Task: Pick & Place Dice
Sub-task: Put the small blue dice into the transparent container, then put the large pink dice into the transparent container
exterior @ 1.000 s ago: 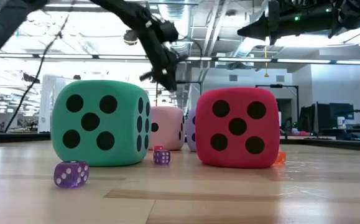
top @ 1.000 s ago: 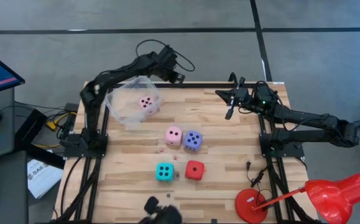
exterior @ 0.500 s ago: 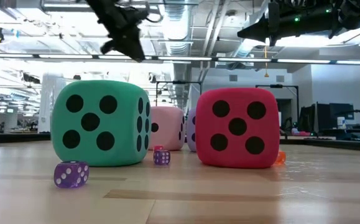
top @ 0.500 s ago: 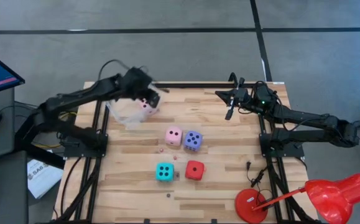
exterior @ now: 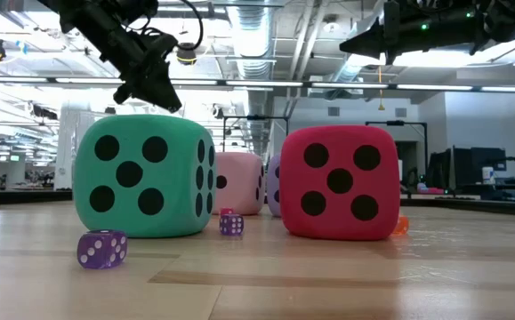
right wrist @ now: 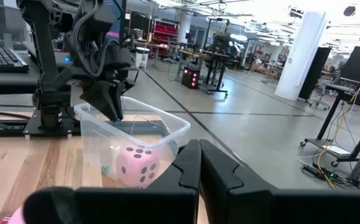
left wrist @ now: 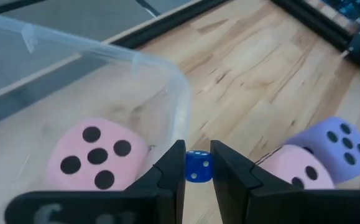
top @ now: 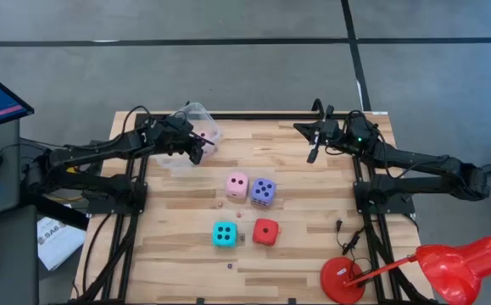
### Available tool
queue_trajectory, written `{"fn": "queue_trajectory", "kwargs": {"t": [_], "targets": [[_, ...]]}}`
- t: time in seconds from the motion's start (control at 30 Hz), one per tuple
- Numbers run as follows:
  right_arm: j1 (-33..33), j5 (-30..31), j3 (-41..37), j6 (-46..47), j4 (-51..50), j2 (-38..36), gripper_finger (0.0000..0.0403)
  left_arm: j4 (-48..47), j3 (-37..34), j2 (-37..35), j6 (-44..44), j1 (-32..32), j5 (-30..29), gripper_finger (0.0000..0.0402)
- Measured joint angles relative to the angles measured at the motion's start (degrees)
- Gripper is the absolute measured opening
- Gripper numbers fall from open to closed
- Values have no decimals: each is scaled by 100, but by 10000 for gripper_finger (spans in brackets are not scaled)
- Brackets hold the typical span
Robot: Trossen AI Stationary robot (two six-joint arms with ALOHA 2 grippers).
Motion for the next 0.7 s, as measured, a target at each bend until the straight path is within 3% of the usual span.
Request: {"fn": "queue_trajectory", "kwargs": {"t": [0.23,0.4,0.7], "targets": [[0,0,0,-1,0,0,0,-10,-41,-16,184,9,-679,76],[0,0,0,-1,-1,0,0,-22,-41,-33,199,9,-1332,70],[2,-2,0,-1,48,0,0,8,-41,40,197,9,-1536,57]]}}
